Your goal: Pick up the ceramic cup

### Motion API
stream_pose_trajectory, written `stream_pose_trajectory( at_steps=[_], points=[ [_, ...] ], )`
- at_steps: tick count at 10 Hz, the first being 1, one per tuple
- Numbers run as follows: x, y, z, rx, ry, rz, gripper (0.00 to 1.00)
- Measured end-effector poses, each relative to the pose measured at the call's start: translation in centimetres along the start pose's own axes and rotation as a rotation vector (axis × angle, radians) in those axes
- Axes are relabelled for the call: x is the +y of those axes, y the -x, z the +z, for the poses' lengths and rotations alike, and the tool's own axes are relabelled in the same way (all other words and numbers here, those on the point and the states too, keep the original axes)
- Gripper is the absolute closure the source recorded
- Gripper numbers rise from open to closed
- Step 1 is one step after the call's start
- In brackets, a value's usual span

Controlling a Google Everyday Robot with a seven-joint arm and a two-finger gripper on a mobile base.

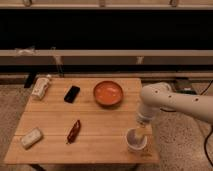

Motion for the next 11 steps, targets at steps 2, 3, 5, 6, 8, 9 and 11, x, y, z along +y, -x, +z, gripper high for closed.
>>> stream_pose_trajectory(
  at_steps=[2, 3, 5, 6, 8, 9, 11],
  points=[
    [-0.2, 0.0, -0.5, -0.013, -0.006, 0.001, 0.75],
    [-0.2, 0.2, -1.0, -0.021, -0.014, -0.001, 0.84],
    [-0.5, 1.2, -3.4, -0.037, -0.046, -0.013, 0.99],
    [-0.4, 2.0, -5.1, -0.040, -0.062, -0.022, 1.00],
    [-0.2, 4.6, -9.6, -0.045, -0.089, -0.070, 1.00],
    [-0.3, 6.0, -10.5, -0.046, -0.093, -0.098, 1.00],
    [-0.1, 8.0, -12.6, -0.061, -0.091, -0.150, 1.00]
  ],
)
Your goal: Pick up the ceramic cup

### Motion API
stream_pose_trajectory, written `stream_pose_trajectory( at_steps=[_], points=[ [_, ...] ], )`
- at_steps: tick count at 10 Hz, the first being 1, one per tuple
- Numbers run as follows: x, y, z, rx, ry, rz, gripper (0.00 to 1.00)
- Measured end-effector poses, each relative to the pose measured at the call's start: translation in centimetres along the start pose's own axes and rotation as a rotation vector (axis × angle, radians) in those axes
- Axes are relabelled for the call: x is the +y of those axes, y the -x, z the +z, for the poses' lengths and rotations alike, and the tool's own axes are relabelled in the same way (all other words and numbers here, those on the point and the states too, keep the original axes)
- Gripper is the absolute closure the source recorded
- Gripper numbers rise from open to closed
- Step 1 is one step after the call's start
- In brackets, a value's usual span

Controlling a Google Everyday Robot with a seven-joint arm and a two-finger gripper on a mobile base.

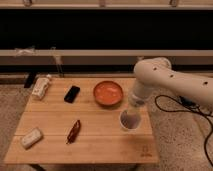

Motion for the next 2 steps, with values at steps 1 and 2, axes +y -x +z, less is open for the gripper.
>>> stream_pose_trajectory(
  at_steps=[1, 2],
  points=[
    [-0.13, 0.70, -0.72, -0.012, -0.001, -0.009, 1.00],
    [-0.09, 0.82, -0.68, -0.013, 0.002, -0.013, 1.00]
  ],
)
